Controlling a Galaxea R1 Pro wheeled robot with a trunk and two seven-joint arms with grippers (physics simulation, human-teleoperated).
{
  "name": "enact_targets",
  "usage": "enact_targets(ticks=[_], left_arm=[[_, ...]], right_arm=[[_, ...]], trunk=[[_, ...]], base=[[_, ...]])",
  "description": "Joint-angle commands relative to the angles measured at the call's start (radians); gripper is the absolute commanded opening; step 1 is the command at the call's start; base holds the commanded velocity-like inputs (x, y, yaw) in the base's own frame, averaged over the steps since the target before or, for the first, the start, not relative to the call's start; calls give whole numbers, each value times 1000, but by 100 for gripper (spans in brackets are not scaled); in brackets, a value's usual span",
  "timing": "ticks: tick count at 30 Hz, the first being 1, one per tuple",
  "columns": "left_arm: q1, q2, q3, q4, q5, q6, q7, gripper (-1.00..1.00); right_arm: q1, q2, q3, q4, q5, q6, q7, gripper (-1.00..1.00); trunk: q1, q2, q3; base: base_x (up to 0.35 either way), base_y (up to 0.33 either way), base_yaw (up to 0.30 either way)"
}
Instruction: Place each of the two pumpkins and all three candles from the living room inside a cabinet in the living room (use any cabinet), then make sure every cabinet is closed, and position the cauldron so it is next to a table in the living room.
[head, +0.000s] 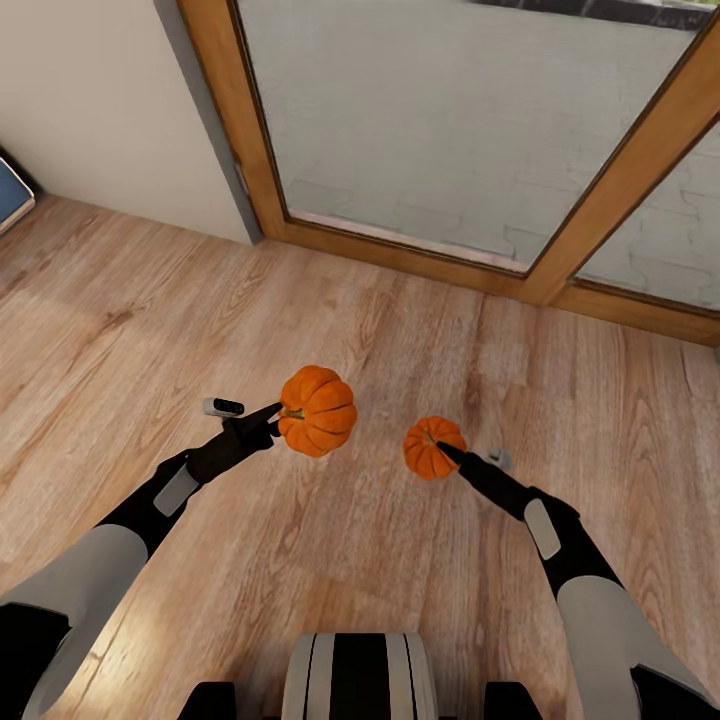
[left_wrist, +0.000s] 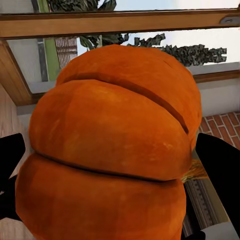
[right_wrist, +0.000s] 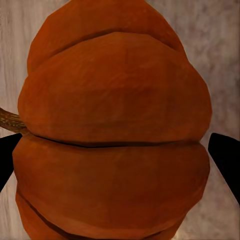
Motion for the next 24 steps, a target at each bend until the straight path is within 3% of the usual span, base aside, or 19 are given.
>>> enact_targets(ticks=[1, 13, 18, 24], left_arm=[[0, 0, 0, 0, 0, -1, 1, -100], [0, 1, 1, 20, 5, -1, 3, -100], [0, 6, 33, 33, 16, -1, 1, -100], [0, 14, 43, 34, 17, 0, 2, -100]], right_arm=[[0, 0, 1, -3, 2, 1, 0, -100], [0, 6, 4, -14, 2, 1, 0, -100], [0, 5, 4, -14, 2, 1, 0, -100], [1, 5, 4, -13, 2, 2, 0, -100]], trunk=[[0, 0, 0], [0, 0, 0], [0, 0, 0], [0, 0, 0]], base=[[0, 0, 0], [0, 0, 0], [0, 0, 0], [0, 0, 0]])
